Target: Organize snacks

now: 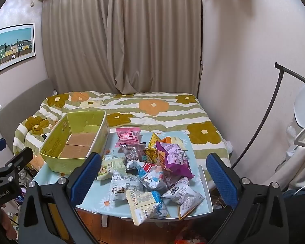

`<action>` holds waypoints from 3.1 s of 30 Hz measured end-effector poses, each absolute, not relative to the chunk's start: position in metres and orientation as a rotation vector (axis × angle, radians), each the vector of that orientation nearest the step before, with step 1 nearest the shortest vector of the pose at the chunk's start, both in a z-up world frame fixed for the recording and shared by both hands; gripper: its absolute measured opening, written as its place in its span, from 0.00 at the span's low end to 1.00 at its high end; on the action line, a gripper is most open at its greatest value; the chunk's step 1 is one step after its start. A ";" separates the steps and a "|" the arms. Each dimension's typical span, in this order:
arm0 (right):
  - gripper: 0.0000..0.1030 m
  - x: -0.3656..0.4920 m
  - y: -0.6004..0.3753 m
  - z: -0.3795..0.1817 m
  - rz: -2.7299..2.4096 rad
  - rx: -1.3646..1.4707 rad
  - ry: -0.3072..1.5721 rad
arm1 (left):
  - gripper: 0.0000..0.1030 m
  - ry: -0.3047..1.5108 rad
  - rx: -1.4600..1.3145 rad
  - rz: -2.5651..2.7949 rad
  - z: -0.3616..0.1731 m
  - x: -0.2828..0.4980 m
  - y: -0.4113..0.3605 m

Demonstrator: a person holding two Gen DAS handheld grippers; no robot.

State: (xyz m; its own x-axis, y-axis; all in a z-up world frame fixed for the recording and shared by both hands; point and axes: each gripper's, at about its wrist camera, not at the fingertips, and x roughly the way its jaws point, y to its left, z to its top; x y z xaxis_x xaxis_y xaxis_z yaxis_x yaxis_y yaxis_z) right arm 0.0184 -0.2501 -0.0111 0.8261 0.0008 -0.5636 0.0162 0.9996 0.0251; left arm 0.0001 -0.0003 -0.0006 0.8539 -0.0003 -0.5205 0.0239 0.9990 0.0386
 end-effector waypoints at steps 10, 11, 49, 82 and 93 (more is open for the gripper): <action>1.00 0.021 -0.251 -0.010 -0.008 0.031 0.599 | 1.00 0.547 0.043 -0.010 -0.002 0.000 -0.001; 1.00 0.016 -0.249 -0.012 -0.008 0.031 0.599 | 1.00 0.547 0.043 -0.010 -0.002 0.000 -0.001; 1.00 0.017 -0.249 -0.012 -0.009 0.034 0.602 | 1.00 0.553 0.028 -0.027 -0.005 0.001 -0.026; 1.00 0.082 -0.362 -0.205 0.297 -0.161 0.948 | 1.00 1.127 -0.165 -0.223 -0.231 0.105 -0.174; 1.00 0.105 -0.365 -0.238 0.407 -0.193 0.993 | 0.91 1.215 -0.138 -0.182 -0.288 0.123 -0.206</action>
State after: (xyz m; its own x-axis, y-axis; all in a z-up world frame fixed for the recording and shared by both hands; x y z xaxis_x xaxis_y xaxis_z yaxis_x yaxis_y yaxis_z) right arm 0.1050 -0.3646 -0.2383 0.4794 0.2443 -0.8429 -0.4172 0.9084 0.0260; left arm 0.1225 -0.2058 -0.2884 0.3368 -0.2126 -0.9173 0.0649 0.9771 -0.2026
